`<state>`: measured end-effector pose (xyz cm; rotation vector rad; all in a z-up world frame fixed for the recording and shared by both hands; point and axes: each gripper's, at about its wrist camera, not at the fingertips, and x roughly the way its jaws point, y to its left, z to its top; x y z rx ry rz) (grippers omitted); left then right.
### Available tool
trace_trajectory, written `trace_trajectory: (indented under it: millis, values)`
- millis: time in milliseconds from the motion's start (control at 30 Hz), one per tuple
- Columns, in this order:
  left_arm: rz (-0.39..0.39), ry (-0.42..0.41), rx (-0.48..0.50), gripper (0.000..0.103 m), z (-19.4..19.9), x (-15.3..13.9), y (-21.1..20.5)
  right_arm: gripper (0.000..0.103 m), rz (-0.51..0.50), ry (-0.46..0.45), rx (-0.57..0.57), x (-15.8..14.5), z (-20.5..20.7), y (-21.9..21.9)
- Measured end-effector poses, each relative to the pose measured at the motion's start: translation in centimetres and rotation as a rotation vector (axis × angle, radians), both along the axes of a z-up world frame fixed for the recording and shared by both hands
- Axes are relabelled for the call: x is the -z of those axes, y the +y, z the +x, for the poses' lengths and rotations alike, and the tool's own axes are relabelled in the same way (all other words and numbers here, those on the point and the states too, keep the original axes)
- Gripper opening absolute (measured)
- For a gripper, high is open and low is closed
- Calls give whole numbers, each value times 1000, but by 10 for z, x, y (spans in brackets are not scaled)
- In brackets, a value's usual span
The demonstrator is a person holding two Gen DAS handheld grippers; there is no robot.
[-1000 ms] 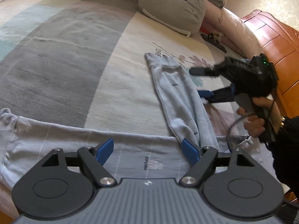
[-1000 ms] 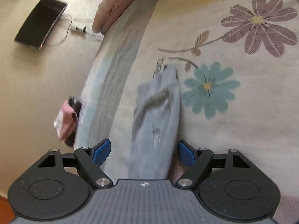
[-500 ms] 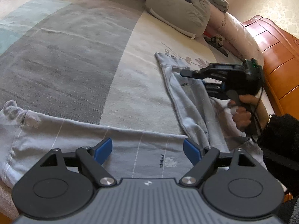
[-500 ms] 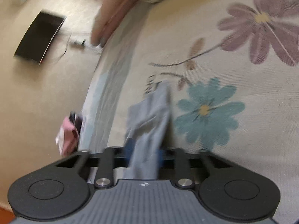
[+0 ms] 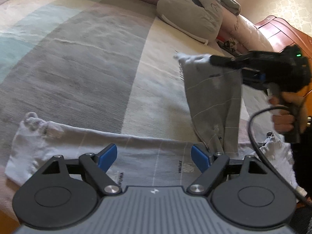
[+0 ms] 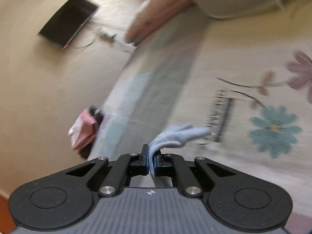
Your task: Fold clothes
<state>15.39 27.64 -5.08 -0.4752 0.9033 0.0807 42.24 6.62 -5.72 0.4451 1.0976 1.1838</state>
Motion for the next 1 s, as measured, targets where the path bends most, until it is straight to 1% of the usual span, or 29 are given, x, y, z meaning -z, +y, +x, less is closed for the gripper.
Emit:
trace_trajectory:
  millis: [133, 300, 567, 700, 867, 1000]
  values:
    - [15, 0, -26, 83, -8, -6, 7, 6, 23, -69, -69, -32, -22, 9]
    - [28, -5, -77, 84, -17, -13, 17, 6, 56, -123, -83, -62, -27, 5]
    - [32, -14, -100, 84, -17, -17, 22, 9, 108, -208, -104, -111, -36, -1]
    - [43, -9, -114, 84, -20, -19, 24, 9, 112, -239, -134, -125, -41, 10]
    - [61, 10, -145, 84, -31, -22, 29, 9, 85, -248, -220, -121, -57, 43]
    - [69, 42, -186, 84, -45, -19, 37, 9, 16, -242, -297, -98, -74, 70]
